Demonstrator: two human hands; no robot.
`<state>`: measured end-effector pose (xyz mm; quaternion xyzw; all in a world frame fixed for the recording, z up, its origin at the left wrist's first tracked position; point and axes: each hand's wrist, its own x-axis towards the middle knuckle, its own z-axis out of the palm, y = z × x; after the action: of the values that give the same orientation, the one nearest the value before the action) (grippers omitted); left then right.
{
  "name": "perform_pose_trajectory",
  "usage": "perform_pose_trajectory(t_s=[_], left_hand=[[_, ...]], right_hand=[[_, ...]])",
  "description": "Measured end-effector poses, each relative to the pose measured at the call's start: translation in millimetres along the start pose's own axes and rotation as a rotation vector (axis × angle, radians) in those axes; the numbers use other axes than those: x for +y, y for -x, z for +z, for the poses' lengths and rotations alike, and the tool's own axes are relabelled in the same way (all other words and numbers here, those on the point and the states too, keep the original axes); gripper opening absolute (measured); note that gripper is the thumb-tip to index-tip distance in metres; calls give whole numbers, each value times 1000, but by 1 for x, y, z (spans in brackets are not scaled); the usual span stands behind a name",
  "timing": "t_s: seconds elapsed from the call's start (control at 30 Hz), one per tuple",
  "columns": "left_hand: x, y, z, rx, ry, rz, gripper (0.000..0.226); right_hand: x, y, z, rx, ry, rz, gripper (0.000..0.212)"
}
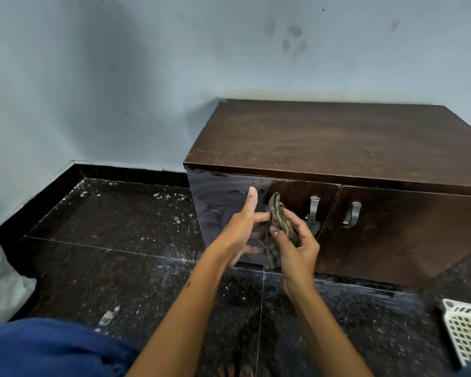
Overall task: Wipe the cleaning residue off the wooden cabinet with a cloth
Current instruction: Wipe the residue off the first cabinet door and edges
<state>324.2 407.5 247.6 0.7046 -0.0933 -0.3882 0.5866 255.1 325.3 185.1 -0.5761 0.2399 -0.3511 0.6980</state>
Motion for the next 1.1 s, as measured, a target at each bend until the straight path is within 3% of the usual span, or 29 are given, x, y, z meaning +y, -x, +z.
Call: perform_pose_trajectory(t_s=[0.07,0.2,0.27,0.37,0.53,0.63,0.77,0.87,0.97,1.1], left_hand=[[7,2,-9,107,-120,93,81],[12,-2,-31,756,-112,316,66],[9,-6,-45,911,-42,299,64],[0,-16,-60,762,57,217,70],[-5,-30,-69,558,171,289,75],[-7,-32,-69,554,242,297,76],[-10,-36,-72,569,280,303,76],[-9,-40,-76,591,270,305,76],[-9,-41,-77,582,303,316,74],[-14,-40,-75,577,290,302,74]], right_hand=[[-8,0,1,140,95,-184,42],[-14,-10,7,244,370,-673,42],[-10,-24,10,228,524,-777,42],[3,-41,17,171,795,-878,42],[29,-53,21,93,1073,-1017,36],[38,-49,5,-18,1190,-1078,37],[39,-49,4,87,1132,-971,48],[38,-51,26,8,1194,-1011,59],[40,-47,36,-68,1292,-1110,46],[46,-45,16,-23,1338,-1046,49]])
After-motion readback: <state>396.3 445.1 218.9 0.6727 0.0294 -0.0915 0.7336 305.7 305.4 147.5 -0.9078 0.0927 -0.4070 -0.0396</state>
